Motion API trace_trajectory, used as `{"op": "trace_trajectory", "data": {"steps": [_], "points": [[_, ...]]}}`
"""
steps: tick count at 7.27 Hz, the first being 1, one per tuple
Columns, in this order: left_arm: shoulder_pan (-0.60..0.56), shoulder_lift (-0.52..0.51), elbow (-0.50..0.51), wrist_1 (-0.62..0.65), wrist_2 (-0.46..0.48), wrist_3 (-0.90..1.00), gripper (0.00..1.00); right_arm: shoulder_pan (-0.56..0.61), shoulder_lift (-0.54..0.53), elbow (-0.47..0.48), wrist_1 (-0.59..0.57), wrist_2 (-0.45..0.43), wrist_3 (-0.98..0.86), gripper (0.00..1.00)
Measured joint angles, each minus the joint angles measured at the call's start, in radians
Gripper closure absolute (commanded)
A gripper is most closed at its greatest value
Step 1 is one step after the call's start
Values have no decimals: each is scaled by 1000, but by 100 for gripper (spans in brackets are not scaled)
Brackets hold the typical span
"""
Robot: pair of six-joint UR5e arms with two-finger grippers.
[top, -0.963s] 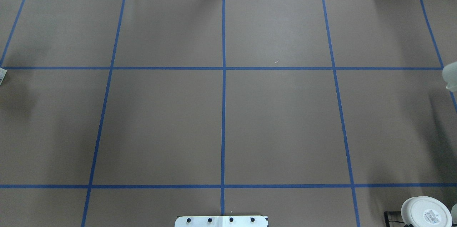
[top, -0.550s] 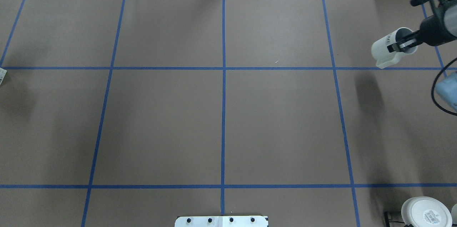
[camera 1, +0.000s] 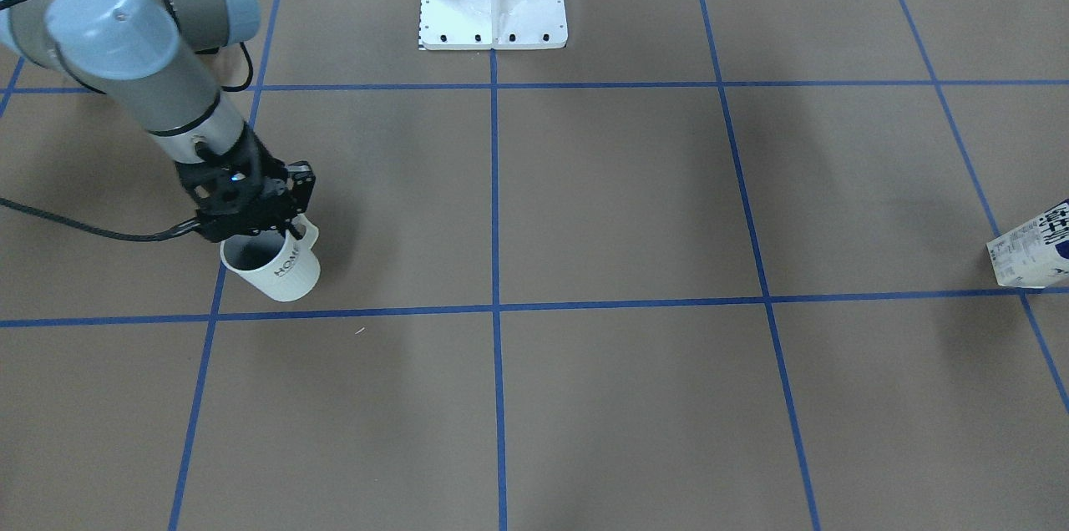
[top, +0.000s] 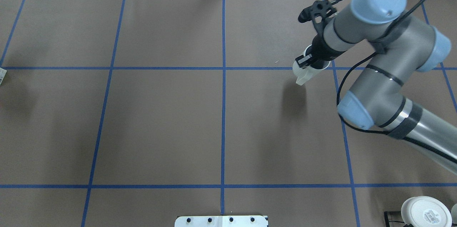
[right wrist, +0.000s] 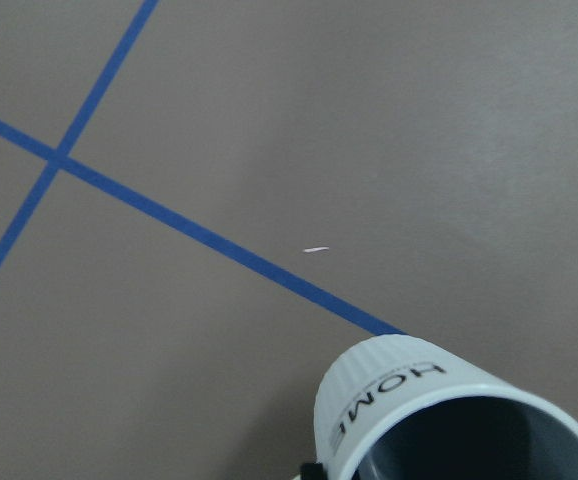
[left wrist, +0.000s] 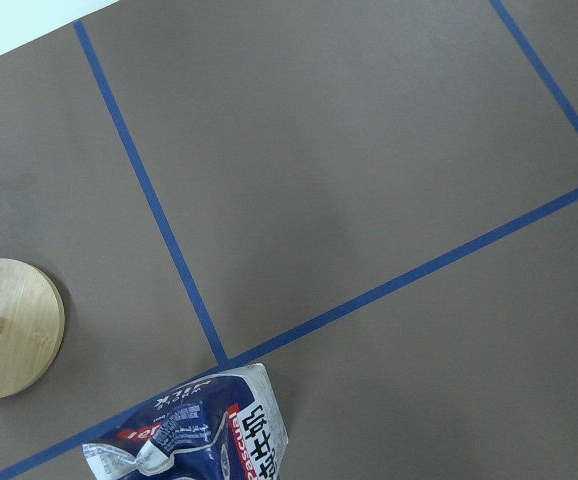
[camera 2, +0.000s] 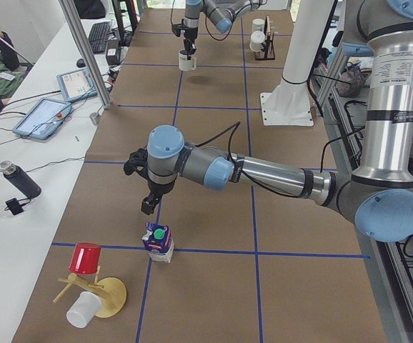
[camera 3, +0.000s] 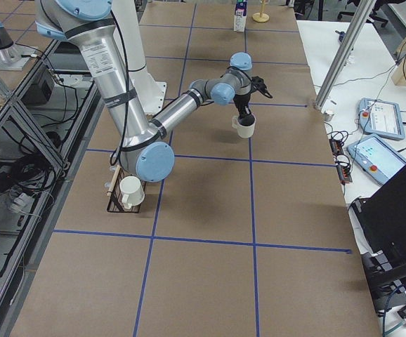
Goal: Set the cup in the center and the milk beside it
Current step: 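Carry the white mug with the right gripper toward the table center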
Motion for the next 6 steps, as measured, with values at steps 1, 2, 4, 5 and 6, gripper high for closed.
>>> {"op": "trace_trajectory", "data": {"steps": [1, 2, 4, 5, 6], "points": [[0, 0, 3, 0, 0, 0, 1, -86, 43, -2, -22, -59, 67, 100], [0, 1, 6, 0, 0, 0, 1, -157, 100, -6, -82, -108, 124, 100], [0, 3, 12, 0, 0, 1, 1, -279, 249, -20, -279, -199, 200, 100], [0, 3, 17, 0, 0, 1, 1, -321, 290, -37, -317, -226, 234, 100], [0, 4, 19, 0, 0, 1, 1, -345, 333, -78, -330, -237, 260, 100]]}}
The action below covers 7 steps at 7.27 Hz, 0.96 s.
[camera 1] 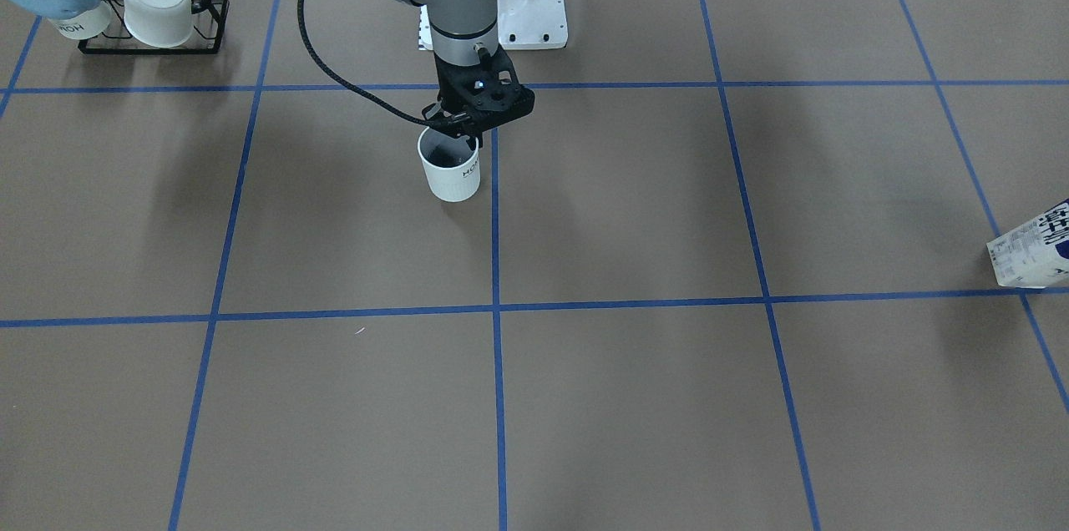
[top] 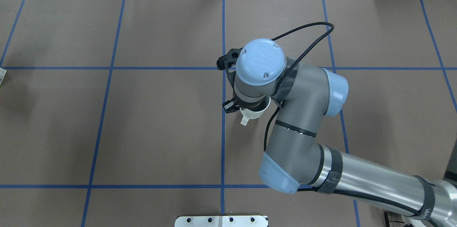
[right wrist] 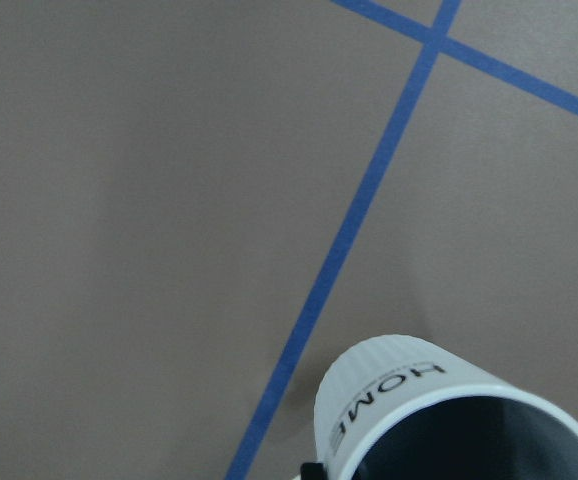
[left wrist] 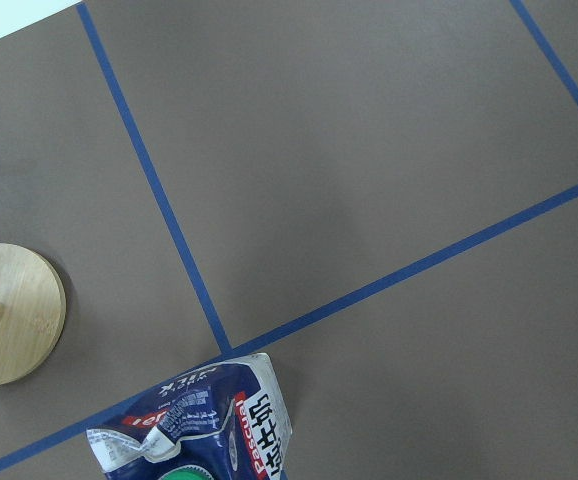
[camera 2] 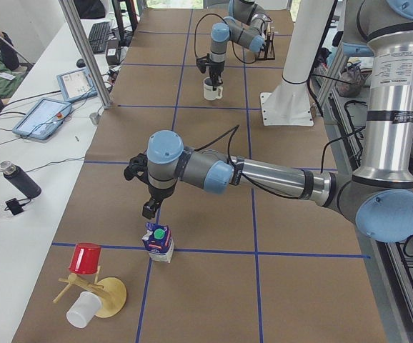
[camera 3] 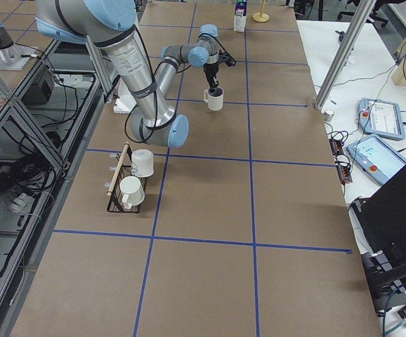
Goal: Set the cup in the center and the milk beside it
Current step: 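Carry the white mug with the right gripper toward the table center, then lower the mug onto the center grid cell, open the right gripper, withdraw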
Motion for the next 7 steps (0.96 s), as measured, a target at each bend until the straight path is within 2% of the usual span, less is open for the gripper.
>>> {"op": "trace_trajectory", "data": {"steps": [2, 3, 4, 5, 6, 7], "points": [[0, 0, 1, 0, 0, 0, 1, -14, 85, -111, -4, -6, 24, 100], [0, 0, 2, 0, 0, 0, 1, -14, 101, -134, -4, -6, 26, 99], [0, 0, 2, 0, 0, 0, 1, -15, 106, -143, 7, -6, 31, 71], [0, -1, 2, 0, 0, -1, 1, -15, 106, -156, 37, -5, 47, 24], [0, -1, 2, 0, 0, 0, 1, -15, 105, -177, 73, -5, 71, 1], [0, -1, 2, 0, 0, 0, 1, -15, 106, -187, 93, -5, 85, 0]]}}
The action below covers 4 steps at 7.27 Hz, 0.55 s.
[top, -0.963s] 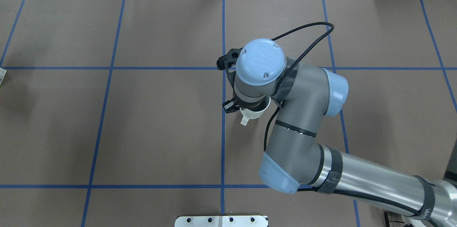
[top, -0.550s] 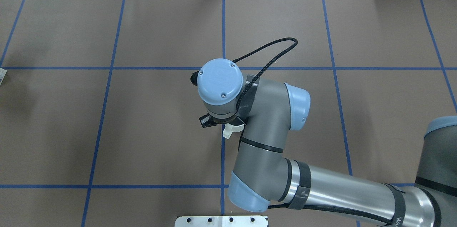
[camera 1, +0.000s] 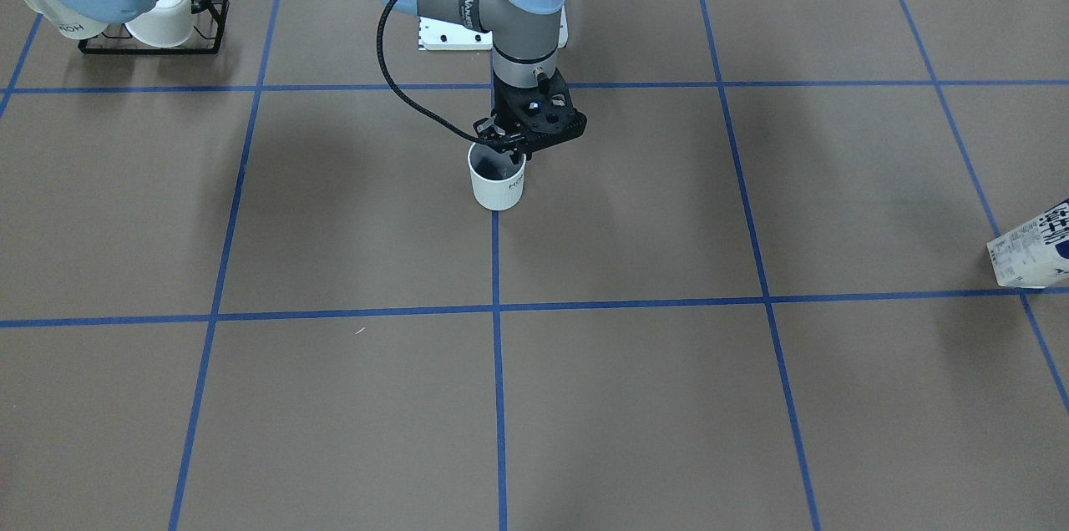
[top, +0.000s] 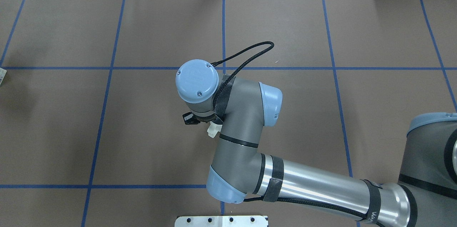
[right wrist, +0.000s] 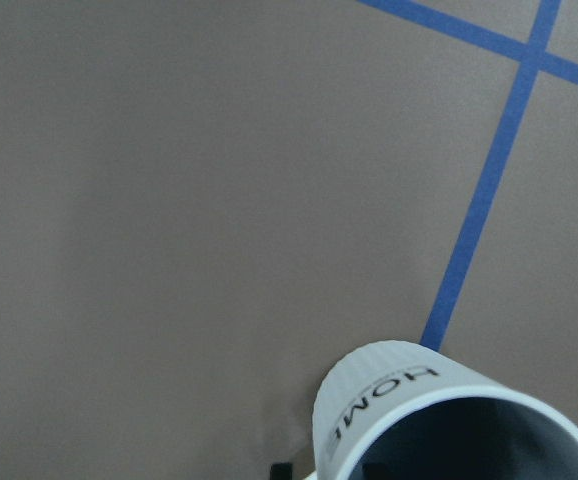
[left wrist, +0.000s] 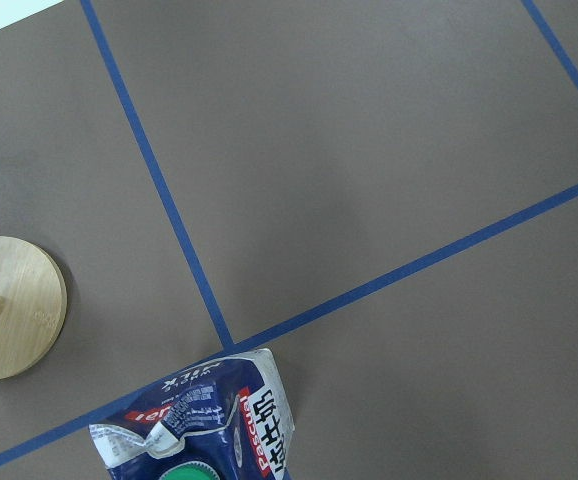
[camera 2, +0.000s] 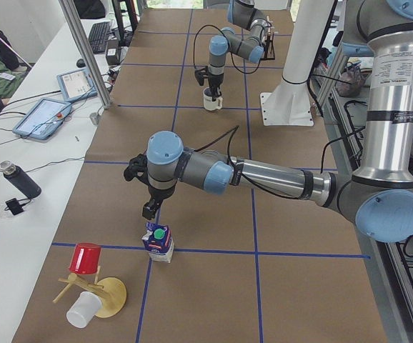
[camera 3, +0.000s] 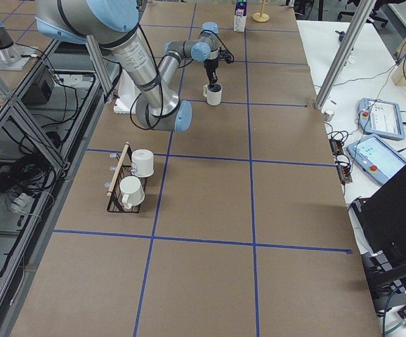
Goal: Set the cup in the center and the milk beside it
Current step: 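Lower the mug onto the center grid cell, open the right gripper, withdraw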
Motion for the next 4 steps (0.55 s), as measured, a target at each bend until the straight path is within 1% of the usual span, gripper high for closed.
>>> {"op": "trace_trajectory", "data": {"steps": [1, 2, 3, 4], "points": [[0, 0, 0, 0, 0, 0, 1, 4, 1, 6, 7, 1, 4, 0], [0, 0, 2, 0, 0, 0, 1, 22, 1, 32, 5, 9, 3, 0], [0, 1, 3, 0, 0, 0, 1, 65, 0, 71, -8, 44, -2, 0], [0, 1, 6, 0, 0, 0, 1, 140, -8, 108, -26, 125, -8, 0]]}}
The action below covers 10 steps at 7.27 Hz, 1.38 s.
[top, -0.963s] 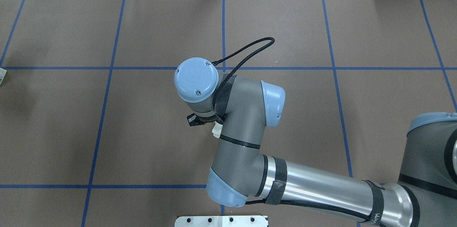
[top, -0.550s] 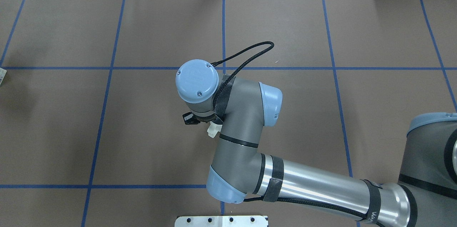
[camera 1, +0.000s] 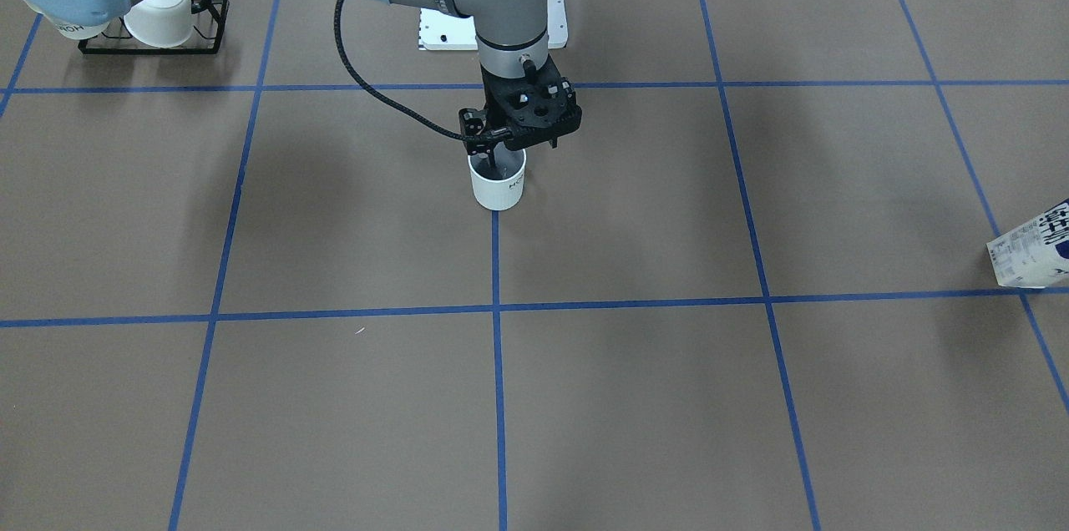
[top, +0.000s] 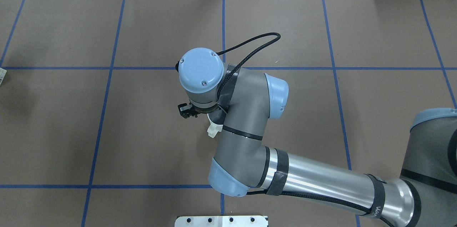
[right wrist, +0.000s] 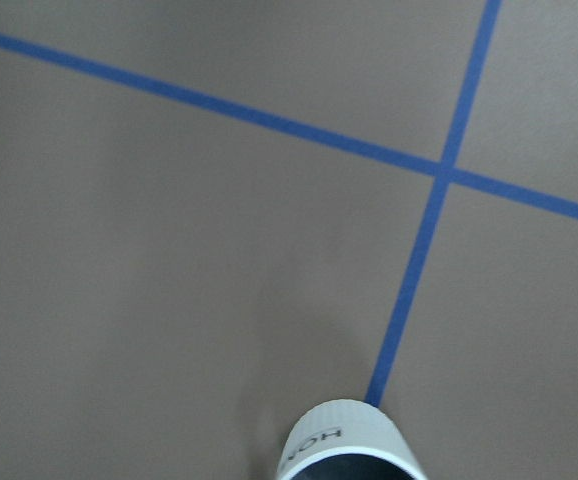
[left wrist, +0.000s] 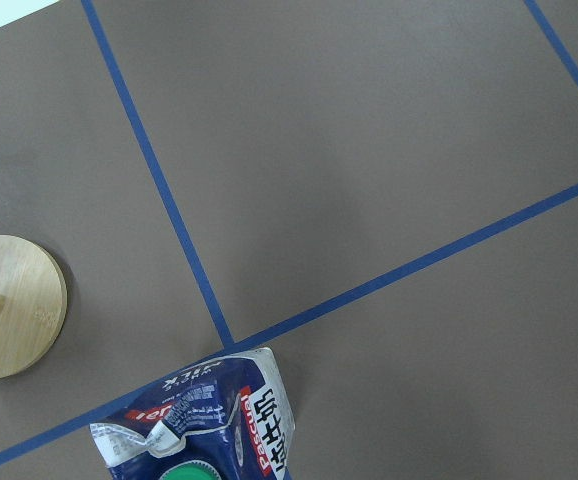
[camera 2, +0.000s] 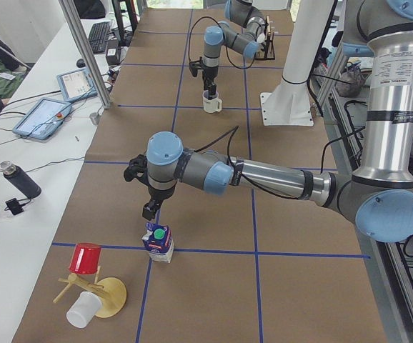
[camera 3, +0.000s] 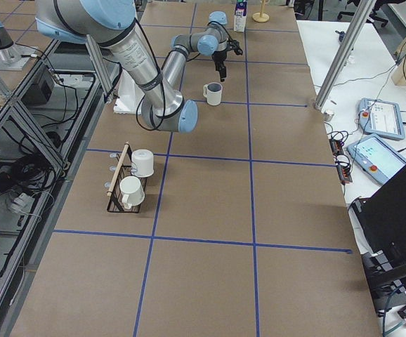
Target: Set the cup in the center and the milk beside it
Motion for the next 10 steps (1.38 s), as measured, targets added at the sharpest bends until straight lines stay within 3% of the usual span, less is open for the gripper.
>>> {"op": "trace_trajectory", "data": {"steps": [2, 4, 7, 10], "points": [[0, 2, -4, -3, 0, 0, 1, 215, -103, 57, -2, 196, -19, 0], [-1, 3, -15, -17, -1, 1, 1, 452, -279, 102, 49, 301, -221, 0], [-2, 3, -12, -47, -1, 2, 1, 739, -582, 77, 61, 335, -756, 0], [-2, 4, -5, -53, 0, 2, 1, 943, -882, 59, 81, 325, -1020, 0]]}}
